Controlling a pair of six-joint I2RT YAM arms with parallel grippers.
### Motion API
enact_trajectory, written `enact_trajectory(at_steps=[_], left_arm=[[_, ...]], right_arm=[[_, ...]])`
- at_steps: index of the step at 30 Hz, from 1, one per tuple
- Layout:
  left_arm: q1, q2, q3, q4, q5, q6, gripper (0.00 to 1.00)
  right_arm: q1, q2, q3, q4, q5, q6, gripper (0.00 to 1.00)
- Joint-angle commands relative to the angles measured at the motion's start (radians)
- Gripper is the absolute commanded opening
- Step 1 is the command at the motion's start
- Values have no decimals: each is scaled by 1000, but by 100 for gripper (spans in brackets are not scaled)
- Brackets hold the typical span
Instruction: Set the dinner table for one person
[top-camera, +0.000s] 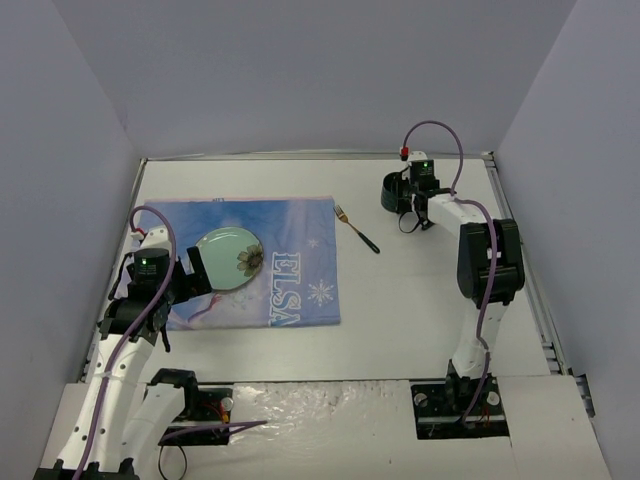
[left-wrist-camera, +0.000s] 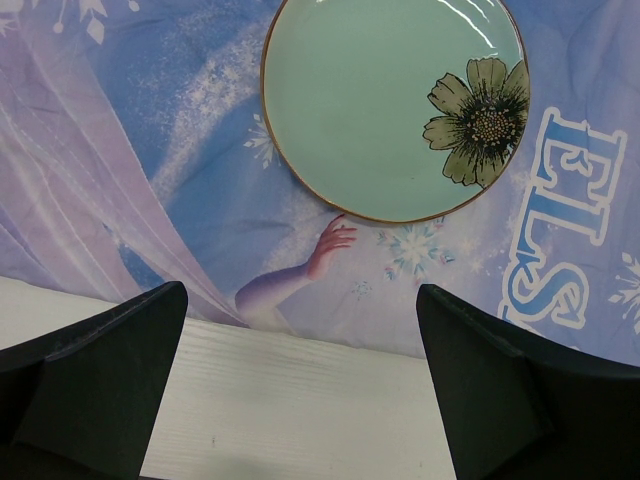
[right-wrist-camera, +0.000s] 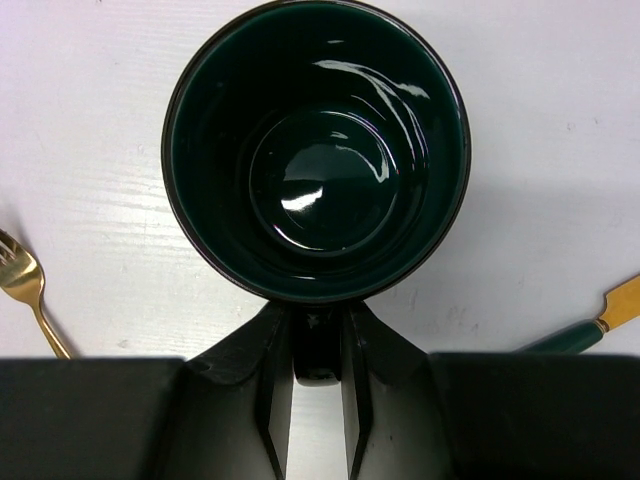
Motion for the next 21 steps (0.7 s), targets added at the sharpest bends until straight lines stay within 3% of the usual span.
enact_trajectory(at_steps=[1,11,21], left_arm=[[7,3,14,52,-5,11,97],[9,1,14,55,-1,10,97],[9,0,14,53,-2,11,97]], right_arm=[[19,-174,7,88,-36,-53,0],[187,-273,35,106,-80,-78,0],[356,-170,111,130,-90,-36,0]])
